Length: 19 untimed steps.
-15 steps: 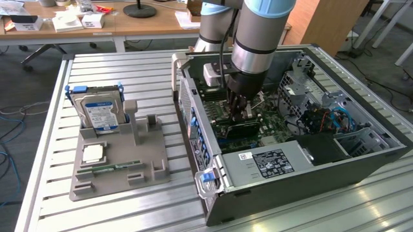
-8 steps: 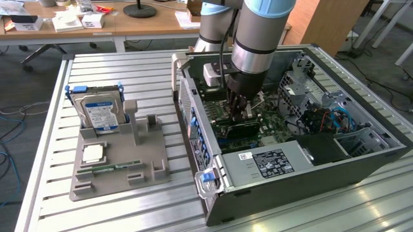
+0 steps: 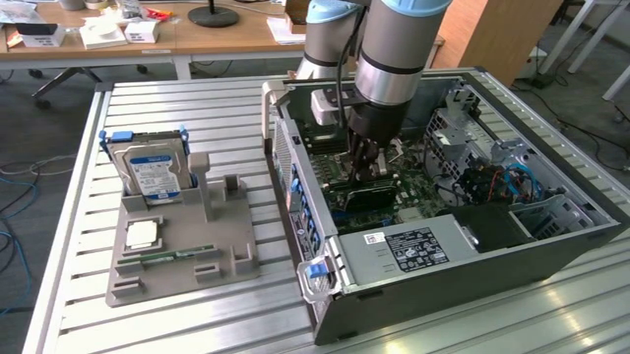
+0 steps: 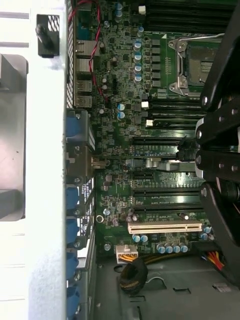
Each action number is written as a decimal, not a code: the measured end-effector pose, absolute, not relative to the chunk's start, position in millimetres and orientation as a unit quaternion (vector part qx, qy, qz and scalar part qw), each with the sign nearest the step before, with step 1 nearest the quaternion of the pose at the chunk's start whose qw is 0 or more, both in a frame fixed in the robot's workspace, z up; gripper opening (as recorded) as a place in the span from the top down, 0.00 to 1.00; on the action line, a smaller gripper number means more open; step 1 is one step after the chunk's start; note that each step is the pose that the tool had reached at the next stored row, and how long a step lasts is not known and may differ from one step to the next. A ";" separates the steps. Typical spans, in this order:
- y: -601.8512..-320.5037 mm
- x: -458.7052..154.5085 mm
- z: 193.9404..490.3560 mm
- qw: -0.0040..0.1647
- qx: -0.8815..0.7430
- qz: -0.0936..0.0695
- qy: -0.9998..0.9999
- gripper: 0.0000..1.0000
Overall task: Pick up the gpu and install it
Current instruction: 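Press down on the gpu until it lock into place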
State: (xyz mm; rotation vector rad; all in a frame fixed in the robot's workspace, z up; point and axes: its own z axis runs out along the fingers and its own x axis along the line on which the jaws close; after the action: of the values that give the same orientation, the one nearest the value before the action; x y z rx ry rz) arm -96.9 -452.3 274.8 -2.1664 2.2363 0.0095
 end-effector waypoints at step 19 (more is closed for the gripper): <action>-452.3 -91.2 298.7 0.013 -0.696 0.003 0.718 0.90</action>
State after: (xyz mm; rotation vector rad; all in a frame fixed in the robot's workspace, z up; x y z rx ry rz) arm -91.2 -452.3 298.7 -2.1677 2.2376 0.0096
